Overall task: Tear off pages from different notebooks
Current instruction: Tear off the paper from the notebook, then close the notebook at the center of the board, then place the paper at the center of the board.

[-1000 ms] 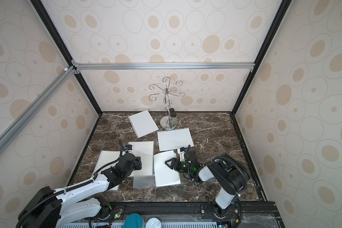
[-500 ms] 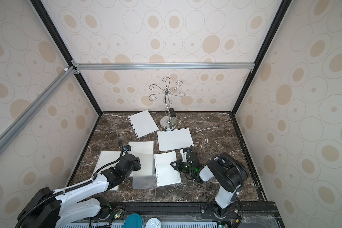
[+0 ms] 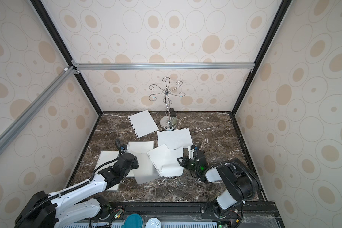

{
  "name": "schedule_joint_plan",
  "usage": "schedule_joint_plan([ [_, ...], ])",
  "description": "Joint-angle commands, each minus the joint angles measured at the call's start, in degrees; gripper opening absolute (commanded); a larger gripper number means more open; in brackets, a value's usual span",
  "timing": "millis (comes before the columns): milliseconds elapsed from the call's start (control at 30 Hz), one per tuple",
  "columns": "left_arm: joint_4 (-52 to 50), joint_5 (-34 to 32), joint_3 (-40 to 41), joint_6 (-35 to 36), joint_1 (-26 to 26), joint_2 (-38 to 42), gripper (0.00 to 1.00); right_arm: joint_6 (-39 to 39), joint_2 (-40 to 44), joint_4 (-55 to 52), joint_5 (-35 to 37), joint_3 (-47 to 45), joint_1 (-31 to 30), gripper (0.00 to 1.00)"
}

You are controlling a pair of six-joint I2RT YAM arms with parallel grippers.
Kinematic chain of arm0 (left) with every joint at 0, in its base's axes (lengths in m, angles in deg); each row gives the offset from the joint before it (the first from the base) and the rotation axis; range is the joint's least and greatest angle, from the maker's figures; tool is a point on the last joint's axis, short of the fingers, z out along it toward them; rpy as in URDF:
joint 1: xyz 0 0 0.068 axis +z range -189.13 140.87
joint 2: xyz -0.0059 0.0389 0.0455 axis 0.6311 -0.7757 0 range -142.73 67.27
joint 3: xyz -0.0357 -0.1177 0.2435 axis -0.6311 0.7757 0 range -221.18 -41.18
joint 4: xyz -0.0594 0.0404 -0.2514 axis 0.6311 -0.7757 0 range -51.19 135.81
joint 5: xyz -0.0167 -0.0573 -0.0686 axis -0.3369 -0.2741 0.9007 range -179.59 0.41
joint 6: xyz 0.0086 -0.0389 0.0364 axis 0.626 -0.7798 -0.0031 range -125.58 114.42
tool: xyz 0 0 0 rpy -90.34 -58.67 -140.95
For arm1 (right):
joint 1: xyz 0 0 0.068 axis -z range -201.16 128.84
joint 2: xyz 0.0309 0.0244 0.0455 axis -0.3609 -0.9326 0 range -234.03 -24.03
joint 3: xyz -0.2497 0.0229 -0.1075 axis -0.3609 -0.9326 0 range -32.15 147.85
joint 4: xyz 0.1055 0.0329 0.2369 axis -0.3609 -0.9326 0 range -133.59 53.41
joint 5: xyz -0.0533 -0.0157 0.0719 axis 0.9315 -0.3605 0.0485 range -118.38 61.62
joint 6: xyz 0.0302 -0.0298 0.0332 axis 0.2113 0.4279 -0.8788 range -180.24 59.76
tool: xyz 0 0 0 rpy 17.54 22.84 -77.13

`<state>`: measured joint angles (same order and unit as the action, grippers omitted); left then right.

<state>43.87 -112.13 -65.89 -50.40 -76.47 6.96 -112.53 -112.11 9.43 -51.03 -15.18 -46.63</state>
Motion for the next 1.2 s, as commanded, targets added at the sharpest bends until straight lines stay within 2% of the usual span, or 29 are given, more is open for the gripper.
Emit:
schedule_joint_plan([
  [0,-4.2,-5.8,-0.9,-1.1,1.0,0.9,0.0,1.3,3.0,-8.1,6.1,-1.3,0.8,0.0],
  [400,-3.2,-4.0,-0.6,-0.2,1.3,1.9,0.0,2.0,7.7,-11.2,7.9,-4.3,4.0,0.0],
  [533,-1.0,-0.6,-1.3,1.9,1.3,1.5,0.0,2.5,10.6,-13.0,8.1,-5.7,6.2,0.0],
  [800,3.3,10.6,-12.1,5.4,0.7,-7.0,0.0,4.8,26.3,-25.1,14.0,-6.4,9.2,0.0],
  [867,3.7,12.6,-14.9,5.4,0.0,-9.9,0.0,4.5,30.7,-27.4,16.3,-7.0,11.8,0.0],
  [1067,3.0,11.3,-23.1,5.5,-7.4,-18.1,0.0,5.3,46.3,-39.6,24.5,-5.3,13.7,0.0],
  [1167,3.9,12.3,-26.8,4.2,-10.9,-23.4,0.0,5.8,51.6,-44.3,26.3,-3.8,16.3,0.0],
])
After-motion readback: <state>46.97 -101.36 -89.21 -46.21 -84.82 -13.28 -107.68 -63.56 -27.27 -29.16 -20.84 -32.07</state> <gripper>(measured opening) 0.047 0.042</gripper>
